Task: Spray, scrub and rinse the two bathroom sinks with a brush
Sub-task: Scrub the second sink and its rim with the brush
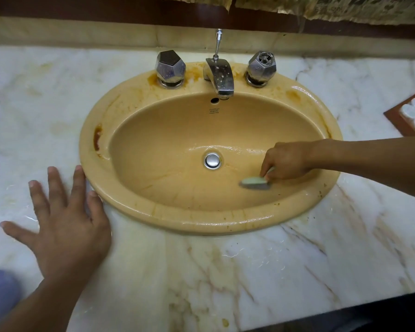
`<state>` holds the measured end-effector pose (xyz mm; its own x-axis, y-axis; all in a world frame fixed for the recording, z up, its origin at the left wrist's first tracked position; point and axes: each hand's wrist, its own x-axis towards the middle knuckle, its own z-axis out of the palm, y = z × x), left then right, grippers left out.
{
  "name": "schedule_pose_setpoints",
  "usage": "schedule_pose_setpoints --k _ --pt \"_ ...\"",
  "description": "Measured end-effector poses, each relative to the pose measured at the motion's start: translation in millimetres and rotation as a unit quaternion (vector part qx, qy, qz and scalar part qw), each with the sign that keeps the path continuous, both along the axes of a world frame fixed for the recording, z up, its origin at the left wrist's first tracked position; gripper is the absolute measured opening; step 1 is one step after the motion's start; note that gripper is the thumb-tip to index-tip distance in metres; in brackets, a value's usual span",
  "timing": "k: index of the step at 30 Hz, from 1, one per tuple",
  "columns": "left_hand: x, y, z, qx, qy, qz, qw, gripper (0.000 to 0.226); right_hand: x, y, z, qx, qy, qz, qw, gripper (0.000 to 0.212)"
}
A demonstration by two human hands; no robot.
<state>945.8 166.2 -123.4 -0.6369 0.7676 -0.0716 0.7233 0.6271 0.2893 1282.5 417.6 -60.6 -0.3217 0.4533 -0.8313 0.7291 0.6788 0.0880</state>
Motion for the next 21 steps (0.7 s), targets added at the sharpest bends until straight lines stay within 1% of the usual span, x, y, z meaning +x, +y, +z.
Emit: schedule_pose_setpoints --k 1,2,3,5,6,7,8,10,11,12,13,15,16,17,18,20,21 --pt "1 0 1 -0.001 -0.002 0.002 1.000 0.056 -1 -4 -1 -0.041 0.007 -0.029 0.999 0.029" --pt "1 -1 1 -0.002 -0.004 0.003 1.000 0.055 -2 -3 -1 -0.048 0.009 -0.042 0.998 0.028" --pt "0 -1 1 -0.004 -0.004 0.003 1.000 0.055 -5 3 -3 -0.020 0.014 -0.043 0.999 0.028" --pt "0 -1 1 -0.008 -0.005 0.003 1.000 0.056 -10 14 -10 0.096 0.023 -0.027 0.995 0.031" --pt "0 0 1 -0.009 -0.006 0.004 1.000 0.056 -12 14 -14 0.138 0.032 -0.022 0.990 0.033" --pt "0 0 2 -0.008 -0.009 0.005 1.000 0.056 -13 10 -19 0.145 0.044 -0.020 0.988 0.034" --pt "0 0 2 -0.006 -0.011 0.005 1.000 0.056 -15 2 -21 0.116 0.060 -0.027 0.991 0.033" --pt "0 0 2 -0.006 -0.014 0.004 1.000 0.057 -13 -15 -20 0.005 0.083 -0.065 0.994 0.031" --pt "0 1 2 -0.006 -0.014 0.004 1.000 0.057 -8 -19 -14 -0.040 0.081 -0.082 0.993 0.029" --pt "0 1 2 -0.004 -0.015 0.004 1.000 0.057 -3 -16 -7 -0.059 0.065 -0.078 0.993 0.027" --pt "0 1 2 -0.003 -0.014 0.005 1.000 0.057 3 -9 0 -0.048 0.044 -0.066 0.996 0.027" --pt "-1 0 1 0.001 -0.014 0.002 1.000 0.057 15 3 13 0.028 -0.006 -0.028 0.999 0.026" --pt "-2 0 1 0.006 -0.018 -0.004 1.000 0.058 19 4 16 0.059 -0.016 -0.021 0.998 0.026" --pt "-4 0 0 0.011 -0.027 -0.009 1.000 0.058 21 3 16 0.066 -0.013 -0.025 0.997 0.027" --pt "-5 -1 -1 0.014 -0.033 -0.012 0.999 0.059 19 0 16 0.040 -0.006 -0.037 0.998 0.027" --pt "-6 -1 -3 0.016 -0.031 -0.015 0.999 0.058 14 -6 19 -0.065 0.010 -0.086 0.994 0.028" --pt "-6 -1 -3 0.015 -0.027 -0.016 0.999 0.058 13 -3 23 -0.092 0.003 -0.101 0.991 0.030"
